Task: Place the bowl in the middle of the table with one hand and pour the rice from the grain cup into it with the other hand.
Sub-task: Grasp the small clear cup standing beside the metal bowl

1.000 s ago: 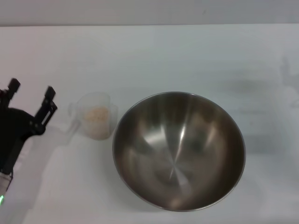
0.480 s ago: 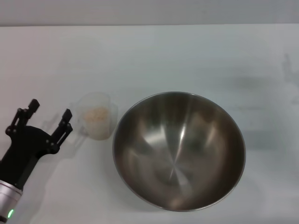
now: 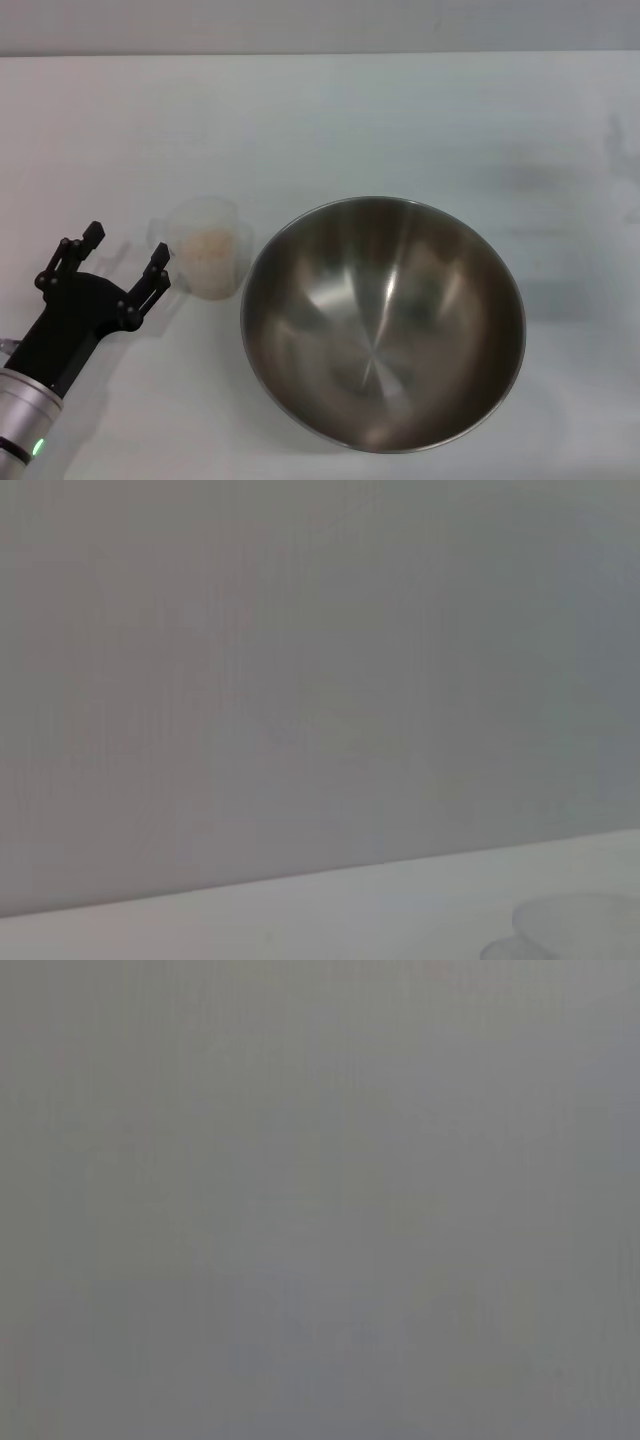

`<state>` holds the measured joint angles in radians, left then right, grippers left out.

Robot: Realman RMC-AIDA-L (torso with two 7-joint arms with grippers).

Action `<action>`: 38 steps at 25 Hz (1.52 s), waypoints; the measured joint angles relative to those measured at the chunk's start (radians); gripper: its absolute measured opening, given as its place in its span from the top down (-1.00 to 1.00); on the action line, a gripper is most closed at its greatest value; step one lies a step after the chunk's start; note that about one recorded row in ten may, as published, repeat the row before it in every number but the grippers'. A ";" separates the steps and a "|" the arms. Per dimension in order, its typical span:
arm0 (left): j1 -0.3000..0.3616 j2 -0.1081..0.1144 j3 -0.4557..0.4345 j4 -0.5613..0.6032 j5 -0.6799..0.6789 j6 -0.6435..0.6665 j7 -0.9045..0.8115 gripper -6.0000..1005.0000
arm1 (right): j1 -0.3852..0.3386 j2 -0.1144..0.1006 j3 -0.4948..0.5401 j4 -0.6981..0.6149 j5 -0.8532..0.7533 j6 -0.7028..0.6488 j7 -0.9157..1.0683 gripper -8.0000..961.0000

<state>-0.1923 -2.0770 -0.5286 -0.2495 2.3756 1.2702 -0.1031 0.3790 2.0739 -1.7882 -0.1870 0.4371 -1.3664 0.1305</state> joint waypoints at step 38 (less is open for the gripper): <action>-0.085 -0.001 -0.066 -0.004 -0.009 -0.123 0.027 -0.45 | 0.013 0.003 -0.003 0.001 -0.006 0.005 0.008 -0.06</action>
<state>-0.2775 -2.0776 -0.5941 -0.2539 2.3669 1.1472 -0.0757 0.3925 2.0770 -1.7914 -0.1863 0.4309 -1.3611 0.1381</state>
